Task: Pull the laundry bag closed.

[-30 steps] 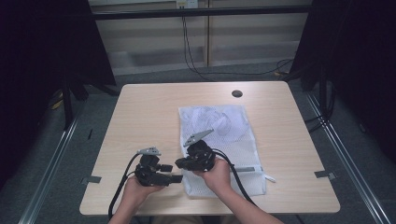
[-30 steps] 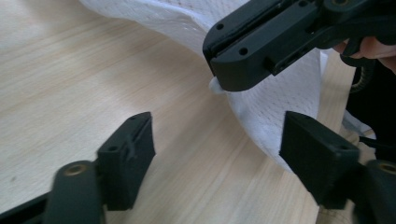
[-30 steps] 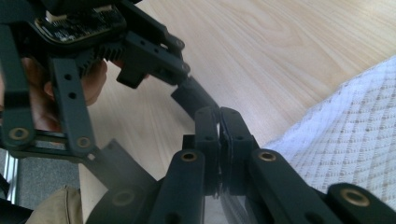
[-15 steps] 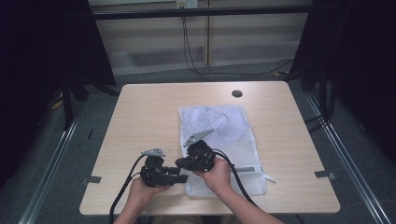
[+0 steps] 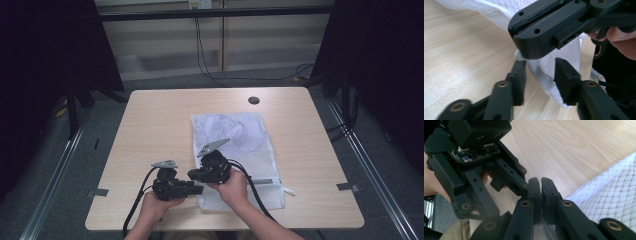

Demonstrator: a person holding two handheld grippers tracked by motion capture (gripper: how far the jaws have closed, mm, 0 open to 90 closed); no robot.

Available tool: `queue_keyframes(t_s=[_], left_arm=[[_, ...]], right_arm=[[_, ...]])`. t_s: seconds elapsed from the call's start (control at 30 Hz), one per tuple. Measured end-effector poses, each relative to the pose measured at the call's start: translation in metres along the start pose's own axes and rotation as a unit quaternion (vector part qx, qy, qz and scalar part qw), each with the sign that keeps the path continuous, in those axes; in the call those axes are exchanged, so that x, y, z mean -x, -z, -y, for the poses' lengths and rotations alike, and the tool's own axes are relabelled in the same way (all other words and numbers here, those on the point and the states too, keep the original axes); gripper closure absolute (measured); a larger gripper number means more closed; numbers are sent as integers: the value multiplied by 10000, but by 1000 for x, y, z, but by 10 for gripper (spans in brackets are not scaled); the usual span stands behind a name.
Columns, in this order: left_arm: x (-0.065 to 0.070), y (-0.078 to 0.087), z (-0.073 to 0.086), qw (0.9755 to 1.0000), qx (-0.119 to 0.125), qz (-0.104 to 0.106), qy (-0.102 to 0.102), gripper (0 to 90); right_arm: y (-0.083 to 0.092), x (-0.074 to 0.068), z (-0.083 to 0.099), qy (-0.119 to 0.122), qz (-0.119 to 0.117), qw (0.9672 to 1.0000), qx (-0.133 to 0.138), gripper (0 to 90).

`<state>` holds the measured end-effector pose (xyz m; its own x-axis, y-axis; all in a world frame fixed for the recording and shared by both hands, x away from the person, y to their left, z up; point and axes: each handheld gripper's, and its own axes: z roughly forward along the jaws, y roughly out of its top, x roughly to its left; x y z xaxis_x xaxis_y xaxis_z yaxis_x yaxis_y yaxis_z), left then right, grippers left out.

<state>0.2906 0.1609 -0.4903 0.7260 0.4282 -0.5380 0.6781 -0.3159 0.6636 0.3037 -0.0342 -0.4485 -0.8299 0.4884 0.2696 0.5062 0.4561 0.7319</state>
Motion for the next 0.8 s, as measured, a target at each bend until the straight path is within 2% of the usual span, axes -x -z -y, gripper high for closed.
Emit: queue_keyframes(t_s=[0.03, 0.1, 0.13, 0.17, 0.2, 0.23, 0.37, 0.57, 0.6, 0.67, 0.77, 0.8], left_arm=[[0, 1, 0, 10000, -11, -4, -17, 717], [0, 2, 0, 10000, 36, -12, 25, 862], [0, 3, 0, 10000, 57, -46, 35, 873], [-2, 5, -1, 9999, 21, 34, 132, 875], [-2, 5, -1, 9999, 21, 34, 132, 877], [-2, 5, -2, 9996, 35, 100, 249, 879], [-3, 4, -2, 9990, -46, 92, 445, 881], [-4, 4, -2, 9988, -119, -16, 479, 882], [-4, 4, -2, 9985, -112, -37, 539, 882], [-5, 6, -2, 9983, -130, -79, 561, 883], [-5, 8, -3, 9979, -40, -120, 640, 883], [-5, 8, -3, 9980, -16, -127, 614, 884]], right_arm=[[0, 0, 0, 6, -12, 10000, 10, 871], [0, 0, 0, 11, -33, 10000, 23, 870], [1, 1, 1, -3, -74, 10000, 55, 870], [2, 1, 1, 4, -76, 9999, 65, 870], [2, 1, 1, 4, -76, 9999, 65, 870], [4, 1, 1, -26, -115, 9999, 110, 870], [7, 2, 2, -25, -147, 9998, 134, 868], [15, 4, 6, -43, -157, 9997, 205, 865], [16, 5, 7, -49, -151, 9997, 195, 900], [18, 6, 8, -58, -175, 9996, 199, 900], [20, 8, 12, -98, -216, 9996, 163, 900], [20, 8, 14, -88, -154, 9997, 186, 867]])
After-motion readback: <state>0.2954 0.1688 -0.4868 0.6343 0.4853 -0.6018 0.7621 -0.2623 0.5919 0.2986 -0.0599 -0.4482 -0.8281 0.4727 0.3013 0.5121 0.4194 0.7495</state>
